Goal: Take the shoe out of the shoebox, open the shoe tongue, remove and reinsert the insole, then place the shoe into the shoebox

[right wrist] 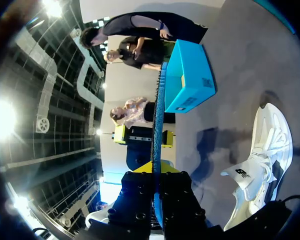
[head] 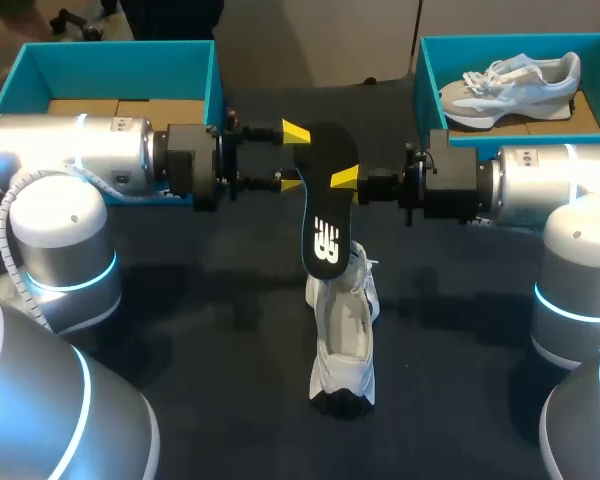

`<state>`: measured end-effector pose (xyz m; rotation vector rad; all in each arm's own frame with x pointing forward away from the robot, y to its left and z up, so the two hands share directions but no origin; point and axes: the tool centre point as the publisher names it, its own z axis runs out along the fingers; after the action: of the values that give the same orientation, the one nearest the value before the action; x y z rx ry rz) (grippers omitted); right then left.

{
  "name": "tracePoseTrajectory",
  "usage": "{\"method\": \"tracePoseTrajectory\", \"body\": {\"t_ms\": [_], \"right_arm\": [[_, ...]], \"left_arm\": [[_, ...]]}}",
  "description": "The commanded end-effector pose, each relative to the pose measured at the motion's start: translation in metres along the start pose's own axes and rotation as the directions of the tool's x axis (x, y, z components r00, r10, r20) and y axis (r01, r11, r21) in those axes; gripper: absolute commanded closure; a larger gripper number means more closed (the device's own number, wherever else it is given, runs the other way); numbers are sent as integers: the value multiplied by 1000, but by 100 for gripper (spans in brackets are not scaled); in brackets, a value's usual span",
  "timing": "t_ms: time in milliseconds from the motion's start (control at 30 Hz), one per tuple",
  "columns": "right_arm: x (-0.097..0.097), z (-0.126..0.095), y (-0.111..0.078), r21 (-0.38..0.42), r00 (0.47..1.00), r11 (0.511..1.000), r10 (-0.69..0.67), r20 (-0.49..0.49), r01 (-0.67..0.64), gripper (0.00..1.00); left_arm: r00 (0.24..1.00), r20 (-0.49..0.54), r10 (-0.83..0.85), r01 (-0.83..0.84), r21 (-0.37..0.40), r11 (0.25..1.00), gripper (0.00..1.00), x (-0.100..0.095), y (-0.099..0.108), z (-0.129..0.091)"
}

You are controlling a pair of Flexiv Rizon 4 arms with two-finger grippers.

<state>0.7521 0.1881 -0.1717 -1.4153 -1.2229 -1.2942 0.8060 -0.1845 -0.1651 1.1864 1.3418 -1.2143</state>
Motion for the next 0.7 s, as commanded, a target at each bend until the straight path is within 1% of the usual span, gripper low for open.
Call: {"method": "tracePoseTrajectory", "body": {"t_ms": [33, 100, 367, 533, 700], "right_arm": [[-1, 2, 0, -2, 1000, 1000, 0, 1, 0, 100], [-1, 2, 0, -2, 1000, 1000, 0, 1, 0, 100], [-1, 2, 0, -2, 1000, 1000, 0, 1, 0, 100], [-1, 2, 0, -2, 1000, 1000, 0, 1, 0, 100], [-1, 2, 0, -2, 1000, 1000, 0, 1, 0, 100]], "left_arm": [[1000, 13, 5, -4, -17, 1000, 43, 1, -10, 3], [1000, 12, 5, -4, -30, 1000, 50, 3, -12, 5], [1000, 16, 0, 1, -56, 998, 58, 9, -18, 11], [1000, 17, 5, -3, -71, 997, 63, 9, -17, 16], [1000, 23, 9, -7, -86, 996, 65, 8, -14, 18]]}}
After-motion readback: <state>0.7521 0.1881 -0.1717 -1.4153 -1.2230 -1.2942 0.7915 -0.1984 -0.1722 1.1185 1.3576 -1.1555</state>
